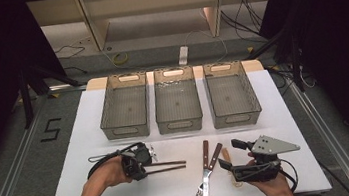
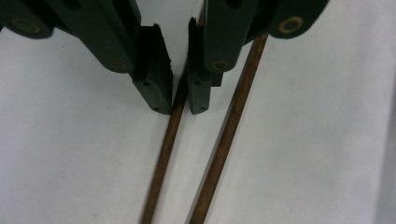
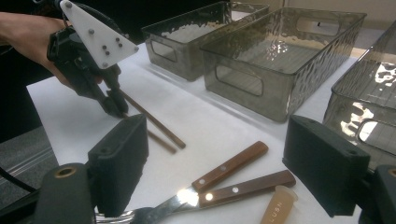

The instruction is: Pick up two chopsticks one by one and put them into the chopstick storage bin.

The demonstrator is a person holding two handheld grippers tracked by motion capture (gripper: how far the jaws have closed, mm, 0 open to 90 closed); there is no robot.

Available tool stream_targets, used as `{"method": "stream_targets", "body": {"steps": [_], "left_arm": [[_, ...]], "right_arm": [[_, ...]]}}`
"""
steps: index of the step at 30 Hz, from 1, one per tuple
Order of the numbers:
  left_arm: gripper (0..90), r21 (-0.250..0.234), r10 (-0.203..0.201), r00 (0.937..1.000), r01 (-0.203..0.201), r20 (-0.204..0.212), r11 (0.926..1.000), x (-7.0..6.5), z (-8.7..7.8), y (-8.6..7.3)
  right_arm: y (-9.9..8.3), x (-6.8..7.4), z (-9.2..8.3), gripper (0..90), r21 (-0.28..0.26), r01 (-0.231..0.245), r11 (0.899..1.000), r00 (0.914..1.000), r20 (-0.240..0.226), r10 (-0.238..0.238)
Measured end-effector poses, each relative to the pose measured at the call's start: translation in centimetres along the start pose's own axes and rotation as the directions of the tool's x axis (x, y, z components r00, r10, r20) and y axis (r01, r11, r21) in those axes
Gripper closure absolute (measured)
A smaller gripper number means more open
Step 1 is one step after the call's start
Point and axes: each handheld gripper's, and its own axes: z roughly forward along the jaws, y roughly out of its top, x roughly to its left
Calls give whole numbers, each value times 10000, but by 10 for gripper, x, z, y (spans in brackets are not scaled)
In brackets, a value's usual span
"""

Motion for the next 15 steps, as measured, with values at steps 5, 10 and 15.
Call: {"method": "stream_targets", "body": {"steps": [5, 10, 15], "left_arm": [[834, -17, 249, 9997, -249, 44, 9997, -1, 0, 0], [847, 27, 440, 9990, -441, 53, 9990, -1, -1, 0], [852, -52, 512, 9987, -512, 36, 9987, -1, -1, -1]], "right_arm": [[0, 0, 0, 228, 14, 22, 10000, 10000, -28, -22], [0, 0, 0, 229, 30, 34, 10000, 10000, -52, -34], [0, 1, 1, 229, 46, 46, 10000, 10000, -88, -45]]}}
